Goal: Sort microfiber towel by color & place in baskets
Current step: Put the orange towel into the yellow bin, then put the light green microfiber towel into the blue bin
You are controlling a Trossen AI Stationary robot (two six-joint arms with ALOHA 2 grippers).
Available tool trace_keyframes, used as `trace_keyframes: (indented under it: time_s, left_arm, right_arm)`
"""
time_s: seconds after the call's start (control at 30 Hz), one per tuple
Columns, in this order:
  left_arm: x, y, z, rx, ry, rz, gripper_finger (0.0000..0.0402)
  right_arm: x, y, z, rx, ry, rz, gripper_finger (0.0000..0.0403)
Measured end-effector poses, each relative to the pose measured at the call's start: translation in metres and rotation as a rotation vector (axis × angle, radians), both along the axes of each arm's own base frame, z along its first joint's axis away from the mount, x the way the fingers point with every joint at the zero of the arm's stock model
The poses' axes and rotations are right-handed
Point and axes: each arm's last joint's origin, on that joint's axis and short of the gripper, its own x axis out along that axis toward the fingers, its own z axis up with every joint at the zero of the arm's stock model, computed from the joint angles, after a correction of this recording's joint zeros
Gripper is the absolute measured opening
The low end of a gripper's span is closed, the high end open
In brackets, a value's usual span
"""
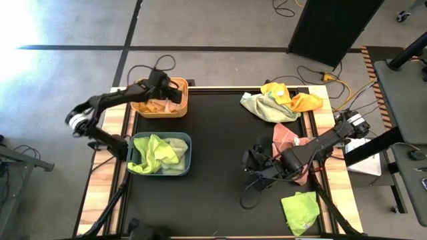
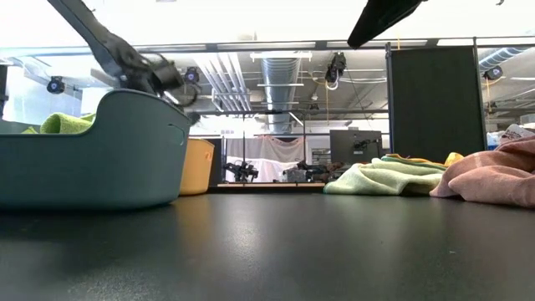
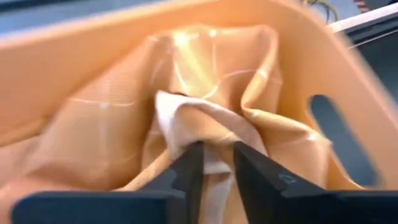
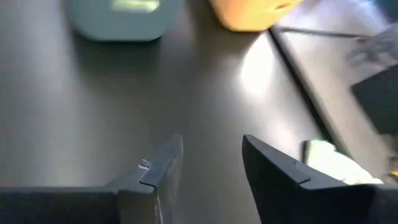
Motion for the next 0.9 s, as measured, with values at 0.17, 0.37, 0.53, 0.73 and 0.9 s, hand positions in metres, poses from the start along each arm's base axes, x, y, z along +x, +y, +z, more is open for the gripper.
trace_keyframes:
  time_s: [0.17,0.37,0.53,0.73,0.9]
  left_arm:
    - [-0.015,-0.023,0.035,0.078,-0.022,-0.038,0.0142]
    - [-0.023,-0.064,0.053,0.176,-0.131,-0.153,0.0197]
    - [-0.022,-0.114,0.042,0.219,-0.302,-0.414,0.0214]
    - [-0.024,-0.178,0.027,0.274,-0.439,-0.770,0.0215]
    - [-0.027,-0.218,0.034,0.265,-0.554,-1.010,0.0215]
  right_arm:
    - [0.003,-0.017,-0.005,-0.065,-0.086,-0.172,0.0178]
    - [0.007,-0.068,-0.028,-0.052,-0.085,-0.420,0.0204]
    - [-0.002,-0.133,-0.060,-0.054,0.000,-0.662,0.0224]
    - [-0.023,-0.205,-0.090,0.050,0.058,-0.897,0.0242]
    - [-0.034,-0.250,-0.107,0.116,-0.008,-0.976,0.0245]
